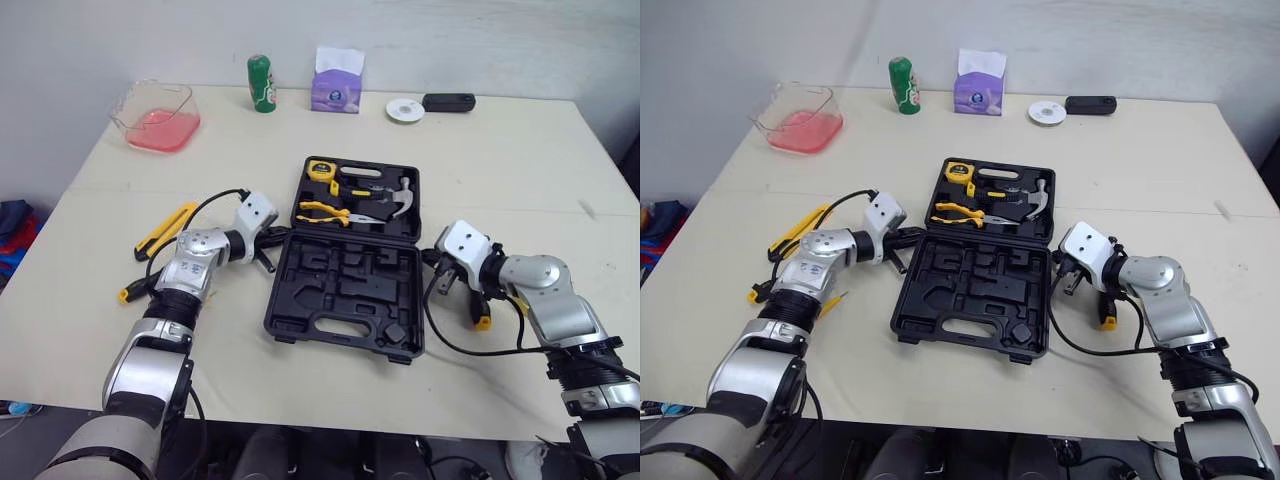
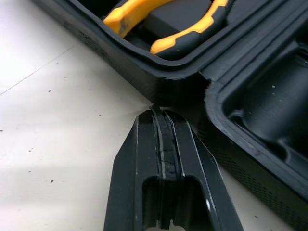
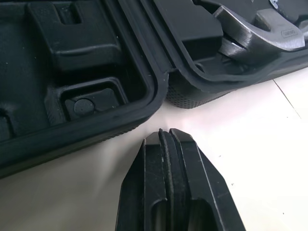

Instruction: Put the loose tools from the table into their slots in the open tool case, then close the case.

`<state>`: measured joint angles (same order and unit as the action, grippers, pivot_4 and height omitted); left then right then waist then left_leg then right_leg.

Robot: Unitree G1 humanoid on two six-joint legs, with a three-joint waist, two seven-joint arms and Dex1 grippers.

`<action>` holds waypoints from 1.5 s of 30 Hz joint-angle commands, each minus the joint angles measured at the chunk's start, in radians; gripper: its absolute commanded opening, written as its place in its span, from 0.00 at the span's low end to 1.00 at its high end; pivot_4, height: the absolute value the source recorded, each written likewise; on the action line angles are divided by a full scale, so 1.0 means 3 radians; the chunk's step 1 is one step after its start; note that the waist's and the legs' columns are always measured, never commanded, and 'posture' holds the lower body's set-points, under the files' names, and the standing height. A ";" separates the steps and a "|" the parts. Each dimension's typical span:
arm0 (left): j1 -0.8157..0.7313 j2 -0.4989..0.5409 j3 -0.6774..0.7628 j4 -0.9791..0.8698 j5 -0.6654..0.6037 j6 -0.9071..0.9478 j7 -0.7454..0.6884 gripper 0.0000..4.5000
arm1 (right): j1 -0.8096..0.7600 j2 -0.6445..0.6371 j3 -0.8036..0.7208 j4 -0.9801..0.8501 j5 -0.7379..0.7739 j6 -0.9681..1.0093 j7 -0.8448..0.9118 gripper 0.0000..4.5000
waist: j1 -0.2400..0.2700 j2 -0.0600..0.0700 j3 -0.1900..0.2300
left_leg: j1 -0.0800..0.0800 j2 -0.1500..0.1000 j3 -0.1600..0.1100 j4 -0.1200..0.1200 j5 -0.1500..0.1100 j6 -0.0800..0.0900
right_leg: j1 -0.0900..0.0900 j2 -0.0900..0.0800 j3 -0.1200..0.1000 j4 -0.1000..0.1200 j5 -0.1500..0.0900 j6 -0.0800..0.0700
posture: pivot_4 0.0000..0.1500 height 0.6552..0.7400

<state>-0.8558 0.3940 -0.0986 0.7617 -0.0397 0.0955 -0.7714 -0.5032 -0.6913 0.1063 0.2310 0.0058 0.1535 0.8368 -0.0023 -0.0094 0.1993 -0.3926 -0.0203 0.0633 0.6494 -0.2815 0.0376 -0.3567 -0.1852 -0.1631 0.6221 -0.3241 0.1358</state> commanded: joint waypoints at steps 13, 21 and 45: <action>0.0448 0.0040 -0.0053 -0.0855 -0.0084 0.0035 -0.0425 0.00 | 0.0014 0.0064 0.0009 -0.0031 0.0107 -0.0435 0.0289 0.00 | -0.0009 0.0000 0.0000 | 0.0000 0.0001 0.0000 -0.0001 0.0000 0.0000 | 0.0000 0.0001 0.0000 0.0000 0.0000 0.0000 | 1.00 1.00; 0.0842 0.0173 -0.0122 -0.1633 -0.0137 0.0409 -0.0577 0.00 | 0.0271 -0.0017 0.0025 -0.0538 0.0210 -0.0162 0.0596 0.00 | -0.0006 0.0000 0.0000 | 0.0001 0.0002 0.0000 -0.0002 0.0000 0.0000 | 0.0000 0.0001 0.0001 0.0000 0.0000 0.0000 | 1.00 1.00; 0.1404 0.0580 -0.0118 -0.2537 -0.0202 0.1052 -0.0692 0.00 | 0.0540 -0.0191 0.0080 -0.0902 0.0158 0.0144 0.0822 0.00 | -0.0005 -0.0002 -0.0002 | 0.0008 0.0006 0.0001 -0.0003 -0.0002 -0.0003 | 0.0004 0.0005 0.0008 -0.0002 0.0000 0.0000 | 1.00 1.00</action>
<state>-0.4503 0.5704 -0.0981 0.0463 -0.0750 0.4079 -0.9526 -0.3381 -0.7599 0.0955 -0.0316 0.0541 0.2166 1.0773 -0.0038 -0.0101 0.1987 -0.3902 -0.0185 0.0636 0.6486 -0.2820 0.0368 -0.3554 -0.1837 -0.1606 0.6216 -0.3241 0.1356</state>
